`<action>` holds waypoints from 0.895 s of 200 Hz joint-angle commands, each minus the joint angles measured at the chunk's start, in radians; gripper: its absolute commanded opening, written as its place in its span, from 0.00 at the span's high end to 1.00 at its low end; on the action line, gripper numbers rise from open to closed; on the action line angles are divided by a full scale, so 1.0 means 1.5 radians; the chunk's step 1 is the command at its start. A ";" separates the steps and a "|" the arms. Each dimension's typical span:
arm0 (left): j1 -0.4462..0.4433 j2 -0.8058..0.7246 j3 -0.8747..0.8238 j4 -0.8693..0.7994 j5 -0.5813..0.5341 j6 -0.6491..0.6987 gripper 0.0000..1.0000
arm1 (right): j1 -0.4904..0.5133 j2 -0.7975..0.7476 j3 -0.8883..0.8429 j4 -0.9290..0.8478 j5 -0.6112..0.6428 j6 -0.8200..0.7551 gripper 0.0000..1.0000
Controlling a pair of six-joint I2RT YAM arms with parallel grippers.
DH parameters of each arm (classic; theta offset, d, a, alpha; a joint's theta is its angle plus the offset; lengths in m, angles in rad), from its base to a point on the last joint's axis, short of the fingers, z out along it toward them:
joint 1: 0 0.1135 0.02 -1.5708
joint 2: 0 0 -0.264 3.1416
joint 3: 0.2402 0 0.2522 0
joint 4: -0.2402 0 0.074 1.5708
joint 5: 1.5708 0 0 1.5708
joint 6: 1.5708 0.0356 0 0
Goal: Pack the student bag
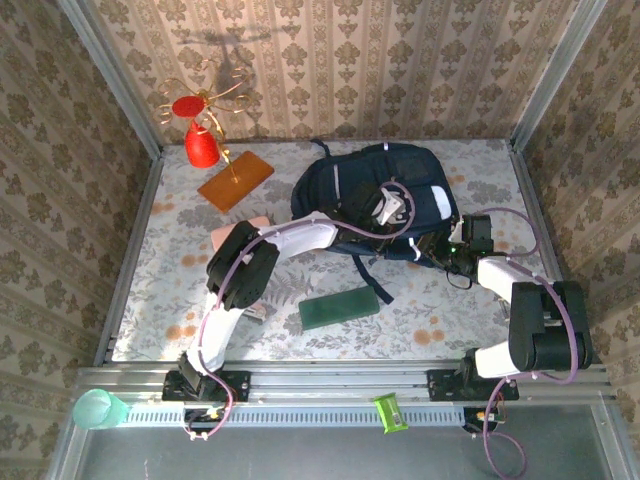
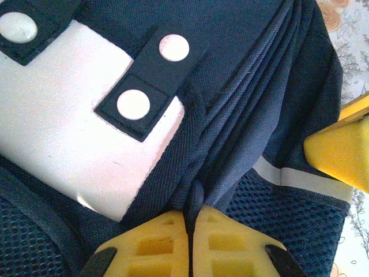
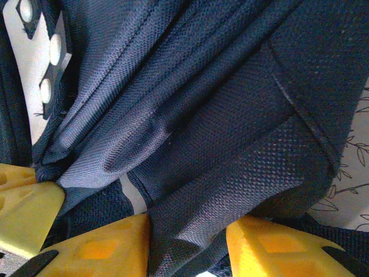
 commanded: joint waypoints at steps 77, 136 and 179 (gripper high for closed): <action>0.032 -0.061 -0.067 0.080 0.093 -0.092 0.80 | 0.001 0.017 -0.006 -0.004 -0.008 -0.003 0.60; 0.028 -0.044 -0.042 0.032 0.040 -0.060 0.72 | 0.001 0.026 -0.004 0.001 -0.012 -0.004 0.60; 0.016 -0.010 0.004 -0.042 -0.002 -0.020 0.68 | 0.001 0.033 -0.003 0.008 -0.013 -0.002 0.60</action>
